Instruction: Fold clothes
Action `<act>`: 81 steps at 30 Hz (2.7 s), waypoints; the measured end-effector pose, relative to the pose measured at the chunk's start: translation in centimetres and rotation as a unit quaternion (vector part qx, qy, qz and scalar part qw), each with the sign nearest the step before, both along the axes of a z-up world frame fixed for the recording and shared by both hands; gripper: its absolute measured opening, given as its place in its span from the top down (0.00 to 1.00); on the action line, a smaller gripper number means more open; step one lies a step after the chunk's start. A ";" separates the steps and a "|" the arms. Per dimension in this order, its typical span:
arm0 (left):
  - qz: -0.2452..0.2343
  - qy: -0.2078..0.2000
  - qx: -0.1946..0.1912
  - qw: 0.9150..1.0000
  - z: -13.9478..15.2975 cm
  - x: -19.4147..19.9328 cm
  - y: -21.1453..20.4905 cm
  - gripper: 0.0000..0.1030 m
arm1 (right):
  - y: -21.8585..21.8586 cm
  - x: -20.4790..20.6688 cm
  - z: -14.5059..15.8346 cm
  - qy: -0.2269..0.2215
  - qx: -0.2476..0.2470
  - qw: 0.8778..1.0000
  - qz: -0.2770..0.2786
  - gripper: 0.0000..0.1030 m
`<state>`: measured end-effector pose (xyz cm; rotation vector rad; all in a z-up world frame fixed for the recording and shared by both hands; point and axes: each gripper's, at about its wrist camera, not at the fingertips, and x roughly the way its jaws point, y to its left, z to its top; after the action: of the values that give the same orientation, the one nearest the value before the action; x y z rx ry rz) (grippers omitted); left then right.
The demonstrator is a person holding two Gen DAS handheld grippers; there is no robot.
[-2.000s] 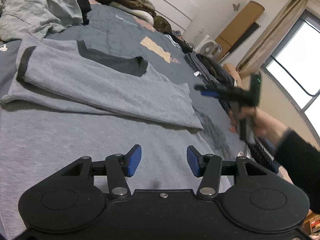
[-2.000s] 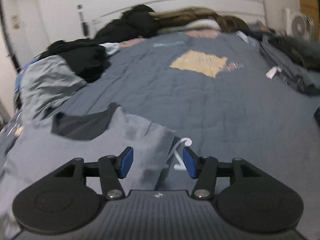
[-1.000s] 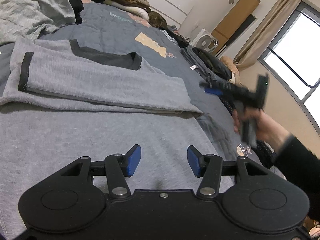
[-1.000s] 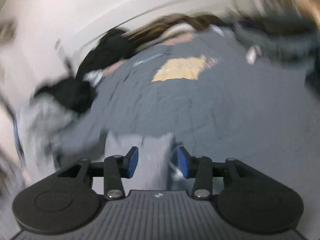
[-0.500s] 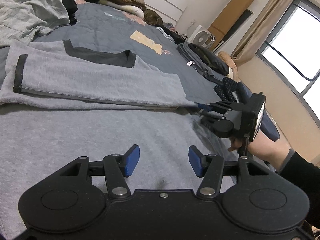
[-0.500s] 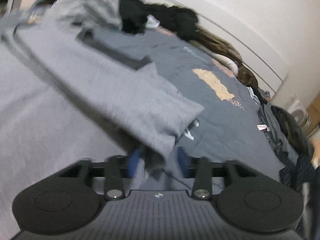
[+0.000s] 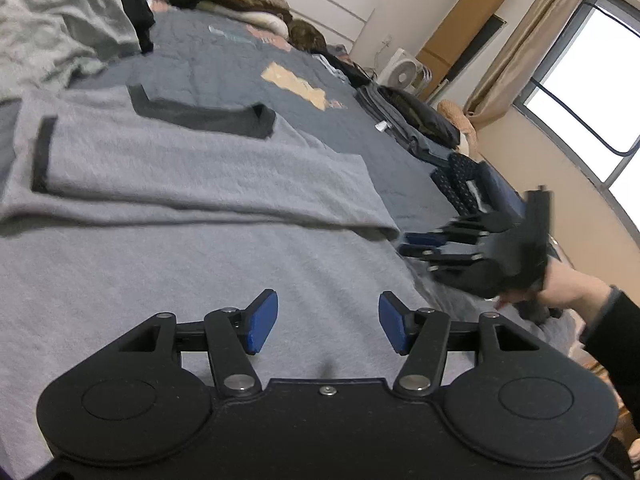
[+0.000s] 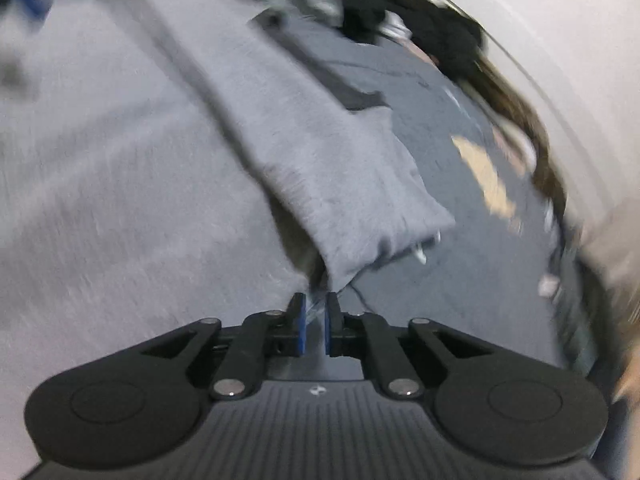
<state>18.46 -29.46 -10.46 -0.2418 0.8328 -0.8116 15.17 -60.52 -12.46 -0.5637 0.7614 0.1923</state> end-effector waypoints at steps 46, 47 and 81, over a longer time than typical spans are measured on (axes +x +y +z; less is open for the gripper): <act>0.058 0.008 0.005 0.998 -0.2 2.1 3.1 0.45 | -15.7 14.1 -5.7 -0.016 0.635 0.690 -0.346 0.46; 0.058 0.008 0.007 0.998 -0.3 2.1 3.1 0.45 | -15.6 13.9 -5.2 -0.022 0.636 0.693 -0.339 0.46; 0.088 -0.027 0.022 0.995 0.9 1.7 3.5 0.45 | -11.3 7.0 -5.2 0.043 0.622 0.721 -0.304 0.42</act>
<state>20.16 -26.00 -9.54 -0.2489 0.7655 -0.6313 22.18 -71.80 -17.71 1.0024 0.6963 0.0782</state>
